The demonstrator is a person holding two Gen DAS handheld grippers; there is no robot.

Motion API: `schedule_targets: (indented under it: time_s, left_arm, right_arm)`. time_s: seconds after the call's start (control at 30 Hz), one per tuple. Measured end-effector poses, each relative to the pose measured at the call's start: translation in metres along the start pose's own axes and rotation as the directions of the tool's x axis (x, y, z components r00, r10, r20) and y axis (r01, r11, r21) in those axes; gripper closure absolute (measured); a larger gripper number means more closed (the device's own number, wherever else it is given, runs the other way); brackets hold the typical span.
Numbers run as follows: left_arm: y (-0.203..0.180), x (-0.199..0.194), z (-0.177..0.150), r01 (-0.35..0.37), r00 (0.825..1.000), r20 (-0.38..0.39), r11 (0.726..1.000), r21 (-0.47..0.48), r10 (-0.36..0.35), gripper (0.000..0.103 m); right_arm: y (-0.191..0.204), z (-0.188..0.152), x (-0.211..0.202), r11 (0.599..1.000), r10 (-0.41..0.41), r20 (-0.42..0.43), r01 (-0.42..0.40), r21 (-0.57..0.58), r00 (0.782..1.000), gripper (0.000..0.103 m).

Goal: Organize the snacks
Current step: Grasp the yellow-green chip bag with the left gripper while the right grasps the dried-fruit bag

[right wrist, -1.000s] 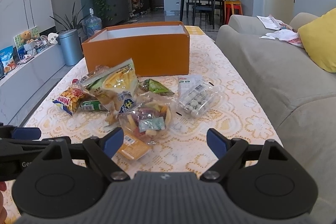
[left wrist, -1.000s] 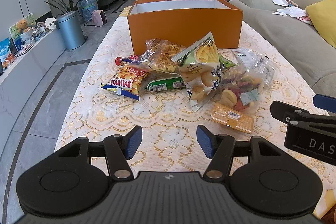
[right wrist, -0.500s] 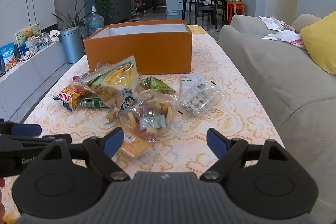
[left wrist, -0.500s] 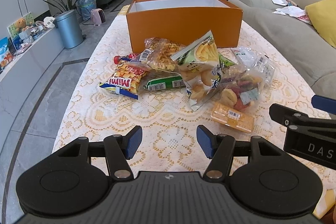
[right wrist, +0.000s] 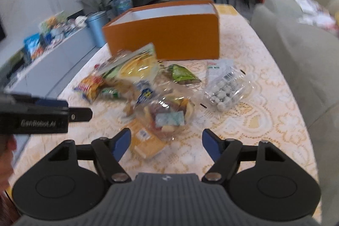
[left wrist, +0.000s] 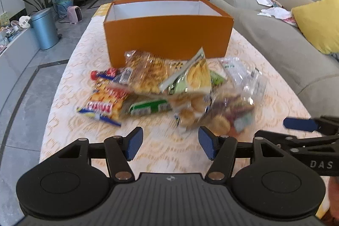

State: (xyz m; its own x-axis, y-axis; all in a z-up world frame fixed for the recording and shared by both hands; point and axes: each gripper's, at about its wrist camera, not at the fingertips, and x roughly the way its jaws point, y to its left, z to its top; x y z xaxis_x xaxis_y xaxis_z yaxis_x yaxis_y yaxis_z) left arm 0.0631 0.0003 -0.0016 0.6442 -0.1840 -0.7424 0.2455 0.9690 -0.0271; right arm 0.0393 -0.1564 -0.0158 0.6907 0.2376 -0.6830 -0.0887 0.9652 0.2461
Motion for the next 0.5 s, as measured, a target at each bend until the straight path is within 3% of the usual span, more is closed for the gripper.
schedule_targets:
  time_s: [0.23,0.33,0.5]
  left_arm:
    - [-0.002,0.023,0.022,-0.016,0.998,0.054,1.000,-0.016,0.017,0.032]
    - [-0.002,0.026,0.029,-0.047,0.994,0.103,0.999,-0.006,0.048,0.032]
    - [-0.007,0.043,0.038,-0.081,0.991,0.115,0.993,0.085,0.071,0.032]
  right_arm:
    - [-0.023,0.009,0.038,0.978,0.082,-0.079,-0.065,0.199,0.993,0.025]
    - [-0.019,0.014,0.048,0.975,0.110,-0.101,-0.087,0.206,0.989,0.025]
    - [-0.013,0.023,0.068,0.975,0.115,-0.136,-0.085,0.206,0.984,0.025]
